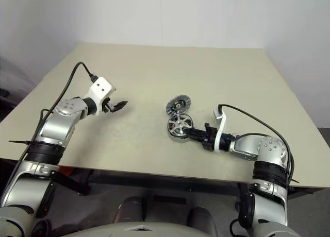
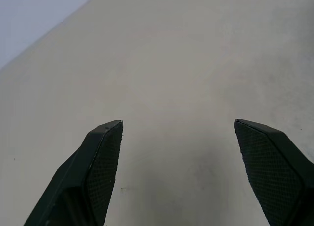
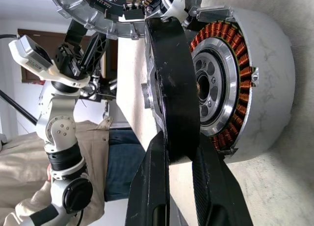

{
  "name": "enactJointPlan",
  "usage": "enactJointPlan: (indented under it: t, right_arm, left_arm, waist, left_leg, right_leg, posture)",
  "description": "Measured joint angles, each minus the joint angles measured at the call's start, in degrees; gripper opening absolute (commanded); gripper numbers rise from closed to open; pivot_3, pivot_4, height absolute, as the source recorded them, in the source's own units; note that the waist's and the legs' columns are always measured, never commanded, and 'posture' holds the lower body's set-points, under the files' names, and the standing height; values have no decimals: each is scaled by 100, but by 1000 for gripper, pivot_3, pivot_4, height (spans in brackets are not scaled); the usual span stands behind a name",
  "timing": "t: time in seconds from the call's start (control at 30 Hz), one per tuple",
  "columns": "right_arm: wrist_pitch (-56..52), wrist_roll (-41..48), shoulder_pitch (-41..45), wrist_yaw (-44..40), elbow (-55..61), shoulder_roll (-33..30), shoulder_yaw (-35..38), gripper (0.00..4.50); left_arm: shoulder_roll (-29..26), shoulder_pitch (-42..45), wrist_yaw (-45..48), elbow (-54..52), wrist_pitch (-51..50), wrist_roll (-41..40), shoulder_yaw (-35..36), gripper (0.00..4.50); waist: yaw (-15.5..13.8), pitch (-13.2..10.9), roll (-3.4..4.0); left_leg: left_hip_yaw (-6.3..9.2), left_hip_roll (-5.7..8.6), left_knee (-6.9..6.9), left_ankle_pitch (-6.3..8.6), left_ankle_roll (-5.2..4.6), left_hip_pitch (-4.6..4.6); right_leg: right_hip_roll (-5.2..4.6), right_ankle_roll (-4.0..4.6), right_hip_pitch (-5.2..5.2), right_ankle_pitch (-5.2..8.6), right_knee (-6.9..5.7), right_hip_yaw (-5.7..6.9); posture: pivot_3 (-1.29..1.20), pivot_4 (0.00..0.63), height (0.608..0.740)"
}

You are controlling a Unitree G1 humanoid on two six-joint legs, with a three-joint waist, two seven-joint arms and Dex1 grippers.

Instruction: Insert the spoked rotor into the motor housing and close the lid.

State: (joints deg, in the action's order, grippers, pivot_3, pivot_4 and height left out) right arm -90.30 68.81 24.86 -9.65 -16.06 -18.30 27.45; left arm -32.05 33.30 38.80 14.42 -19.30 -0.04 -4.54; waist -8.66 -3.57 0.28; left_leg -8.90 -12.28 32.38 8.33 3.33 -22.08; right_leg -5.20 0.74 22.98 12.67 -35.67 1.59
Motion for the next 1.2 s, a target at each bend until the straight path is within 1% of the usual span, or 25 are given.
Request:
enactJointPlan:
  t: [0.07,0.1,0.27,0.37,0.5,0.6,0.8,0.97,1.07,1.13,1.17,1.2]
  right_arm:
    - [-2,-31,0,-3,1,11,14,1060]
    - [-3,-28,0,-24,15,20,33,1298]
    - [-2,-22,5,-159,217,38,37,2919]
    - [-4,-15,8,-263,274,36,37,2919]
    - [-53,-24,-14,-445,332,-97,35,2919]
    - [-122,-22,-145,-637,514,-337,43,2919]
    - [-62,-111,-598,-1076,829,-842,27,2919]
    - [722,-598,-741,-1711,1200,-1246,-412,2919]
    - [1817,-1418,-631,-2111,1479,-1365,-1154,2919]
    - [2458,-2013,-477,-2183,1453,-1341,-1647,2539]
    - [2832,-2378,-359,-2190,1345,-1279,-1905,2317]
    - [3132,-2637,-262,-2195,1223,-1218,-2082,1989]
  left_arm:
    - [-2,1,-7,0,0,0,0,3817]
    - [-6,1,-8,1,0,0,0,3817]
    - [-14,6,-11,3,2,0,0,3817]
    - [-14,7,-12,4,2,0,0,3817]
    - [-14,7,-20,5,2,0,0,3817]
    - [-14,6,-30,4,2,-1,3,3817]
    - [-17,4,-29,7,3,-3,8,3817]
    - [-5,23,-28,48,8,-2,6,3817]
    - [21,83,-28,92,28,2,5,3817]
    - [53,137,-28,155,63,8,3,3817]
    - [65,170,-28,194,75,16,-2,3817]
    - [78,195,-28,207,83,22,-9,3817]
  waist:
    - [0,0,0]
    - [0,0,0]
    - [0,2,-1]
    - [-1,2,-1]
    - [-4,2,-1]
    - [-11,2,-2]
    - [-13,2,-2]
    - [2,2,-2]
    - [5,2,-2]
    - [5,2,-2]
    - [6,2,-3]
    - [9,2,-3]
  left_leg:
    - [0,0,0,0,0,0]
    - [0,0,0,0,0,0]
    - [0,0,0,0,1,13]
    - [1,0,0,-2,3,17]
    - [2,0,1,-4,6,13]
    - [2,0,0,-3,4,9]
    - [2,1,0,0,1,6]
    - [2,-1,1,-2,3,14]
    - [2,-4,2,-3,5,17]
    - [2,-4,5,-4,5,14]
    - [2,-4,7,-3,5,12]
    - [2,-3,11,-3,5,9]
  right_leg:
    - [0,0,0,0,0,0]
    - [0,0,0,0,0,0]
    - [0,-6,-13,3,0,0]
    - [-1,-34,-18,19,0,0]
    - [0,-31,-17,17,-2,0]
    - [0,-3,-16,0,1,0]
    - [0,-3,-14,1,5,0]
    - [0,-37,-14,20,0,-1]
    - [2,-37,-15,20,-4,1]
    - [1,-32,-15,17,-5,1]
    - [1,-11,-15,5,-5,1]
    - [1,-6,-13,2,-5,0]
  posture:
    - [0,0,740]
    - [0,0,740]
    - [0,0,740]
    - [0,0,740]
    - [0,0,740]
    - [0,0,740]
    - [0,0,740]
    - [0,0,740]
    - [0,0,740]
    - [0,0,740]
    - [0,0,740]
    - [0,0,740]
